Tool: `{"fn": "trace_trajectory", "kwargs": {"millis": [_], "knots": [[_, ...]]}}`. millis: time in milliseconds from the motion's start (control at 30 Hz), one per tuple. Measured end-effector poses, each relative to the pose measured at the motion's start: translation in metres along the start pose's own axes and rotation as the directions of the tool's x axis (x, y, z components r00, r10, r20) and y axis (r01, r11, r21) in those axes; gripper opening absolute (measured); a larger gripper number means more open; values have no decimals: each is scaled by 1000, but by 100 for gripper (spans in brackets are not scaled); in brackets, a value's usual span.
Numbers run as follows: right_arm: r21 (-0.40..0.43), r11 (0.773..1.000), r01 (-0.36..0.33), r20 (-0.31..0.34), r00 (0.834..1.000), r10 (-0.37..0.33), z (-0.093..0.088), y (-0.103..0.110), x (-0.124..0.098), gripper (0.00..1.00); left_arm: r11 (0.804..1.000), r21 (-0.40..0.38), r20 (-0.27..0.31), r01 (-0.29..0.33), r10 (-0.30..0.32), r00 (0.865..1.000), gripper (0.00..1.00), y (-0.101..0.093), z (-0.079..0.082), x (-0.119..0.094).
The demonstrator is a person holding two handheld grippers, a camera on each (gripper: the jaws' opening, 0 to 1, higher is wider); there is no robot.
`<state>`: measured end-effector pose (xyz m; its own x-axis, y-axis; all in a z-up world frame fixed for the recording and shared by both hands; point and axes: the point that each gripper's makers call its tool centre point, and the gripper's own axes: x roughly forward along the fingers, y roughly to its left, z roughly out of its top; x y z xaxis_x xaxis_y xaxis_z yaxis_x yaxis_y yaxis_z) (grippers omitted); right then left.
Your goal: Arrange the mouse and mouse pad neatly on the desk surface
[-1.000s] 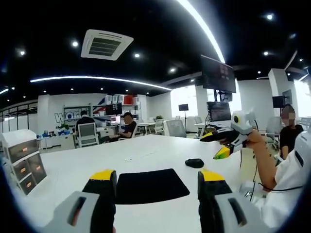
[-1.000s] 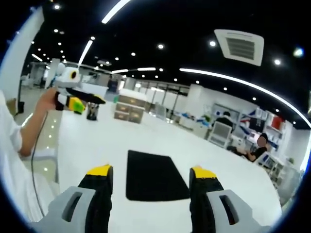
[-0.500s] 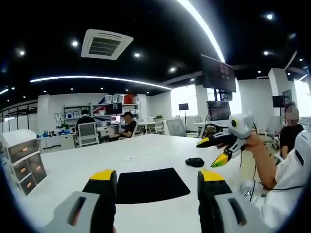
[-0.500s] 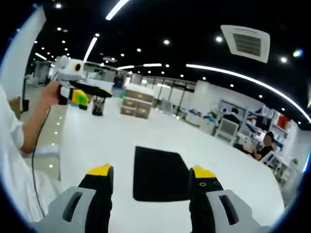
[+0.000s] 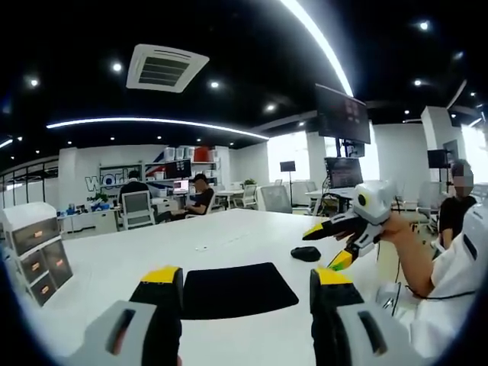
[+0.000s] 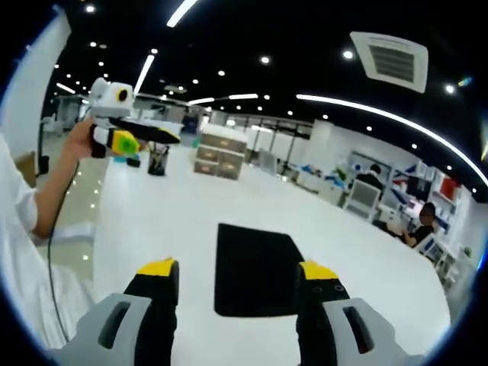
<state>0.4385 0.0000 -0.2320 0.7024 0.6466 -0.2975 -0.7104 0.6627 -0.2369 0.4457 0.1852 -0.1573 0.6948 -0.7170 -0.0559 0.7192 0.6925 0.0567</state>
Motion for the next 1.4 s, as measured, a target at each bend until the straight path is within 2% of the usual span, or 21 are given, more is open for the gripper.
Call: {"fn": "trace_trajectory", "kwargs": {"millis": [467, 733, 1400], "knots": [[17, 1000, -21, -69, 997, 22, -25, 0, 19, 59, 1000, -3, -7, 2, -2, 1000, 67, -1, -3, 2], [26, 999, -41, -129, 991, 44, -48, 3, 30, 58, 1000, 1, -13, -1, 1, 1000, 67, 0, -4, 1], [52, 996, -74, -184, 979, 82, -77, 12, 51, 55, 1000, -1, -5, -3, 3, 1000, 67, 0, -2, -2]]}}
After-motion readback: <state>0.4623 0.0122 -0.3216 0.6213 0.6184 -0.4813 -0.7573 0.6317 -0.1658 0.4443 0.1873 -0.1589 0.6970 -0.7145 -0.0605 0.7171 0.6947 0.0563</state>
